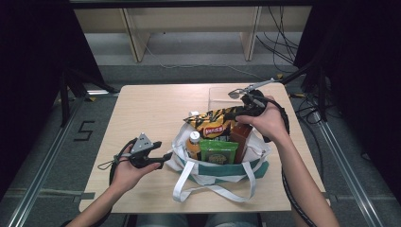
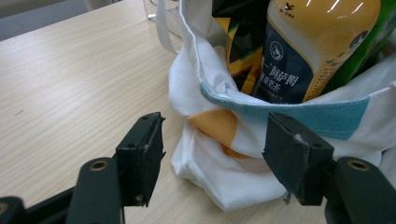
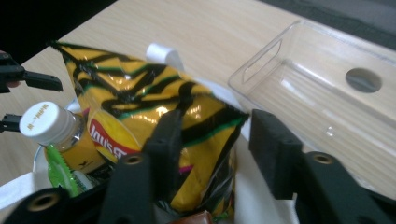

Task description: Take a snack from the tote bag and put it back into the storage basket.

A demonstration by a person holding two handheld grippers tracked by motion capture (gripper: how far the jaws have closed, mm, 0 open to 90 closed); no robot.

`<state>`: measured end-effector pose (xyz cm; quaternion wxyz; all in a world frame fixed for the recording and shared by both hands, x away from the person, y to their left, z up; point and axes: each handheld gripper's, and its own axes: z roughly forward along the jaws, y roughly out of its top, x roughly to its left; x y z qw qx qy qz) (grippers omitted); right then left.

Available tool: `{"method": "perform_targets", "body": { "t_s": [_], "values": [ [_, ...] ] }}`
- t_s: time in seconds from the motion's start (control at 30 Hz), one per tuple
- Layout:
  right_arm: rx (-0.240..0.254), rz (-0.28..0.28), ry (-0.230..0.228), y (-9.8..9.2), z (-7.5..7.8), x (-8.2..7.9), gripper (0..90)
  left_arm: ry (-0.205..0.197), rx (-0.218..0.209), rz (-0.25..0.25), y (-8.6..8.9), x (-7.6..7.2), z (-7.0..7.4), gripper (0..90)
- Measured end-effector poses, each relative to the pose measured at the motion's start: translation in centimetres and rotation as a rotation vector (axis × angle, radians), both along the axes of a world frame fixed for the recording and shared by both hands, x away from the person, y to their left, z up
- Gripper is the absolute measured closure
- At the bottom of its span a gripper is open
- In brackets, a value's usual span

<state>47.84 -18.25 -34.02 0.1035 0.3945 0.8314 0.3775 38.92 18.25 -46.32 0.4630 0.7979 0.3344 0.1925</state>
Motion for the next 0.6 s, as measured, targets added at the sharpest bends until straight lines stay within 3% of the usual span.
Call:
{"method": "perform_targets", "body": {
  "t_s": [0.07,0.1,0.17,0.2,0.23,0.27,0.3,0.37,0.53,0.57,0.6],
  "values": [
    [0.010,0.020,0.017,0.03,-0.41,0.47,54.1,-0.001,0.001,-0.005,0.01,0.02,-0.01,37.0],
    [0.028,0.023,0.055,0.19,-0.57,0.56,60.5,0.000,0.001,-0.004,0.01,0.01,-0.02,37.0],
    [0.034,0.015,0.062,0.35,-0.56,0.55,64.1,0.004,0.002,-0.007,0.07,0.06,-0.04,37.0],
    [0.023,0.037,0.032,0.20,-0.63,0.83,67.2,0.003,0.001,-0.005,0.08,0.08,-0.06,37.0],
    [0.010,0.045,0.029,0.38,-0.54,0.84,75.2,0.007,-0.001,0.000,0.08,0.07,-0.07,37.0],
    [0.010,0.045,0.029,0.38,-0.54,0.84,75.2,0.007,-0.001,0.000,0.08,0.07,-0.07,37.0],
    [0.013,0.043,0.047,0.54,-0.43,0.75,81.2,0.006,-0.002,0.000,0.08,0.06,-0.06,37.0],
    [0.015,0.048,0.041,0.57,-0.39,0.89,87.4,0.006,0.000,-0.002,0.07,0.03,-0.04,37.0],
    [0.023,0.027,0.053,0.87,-0.40,0.86,90.0,0.003,0.000,0.004,0.11,-0.01,0.00,37.0],
    [-0.002,0.040,0.011,0.88,-0.40,0.78,90.0,0.003,0.000,0.004,0.13,0.00,0.00,37.0],
    [-0.002,0.040,0.011,0.88,-0.40,0.78,90.0,0.003,0.000,0.005,0.14,-0.01,-0.01,37.0]
  ]
}}
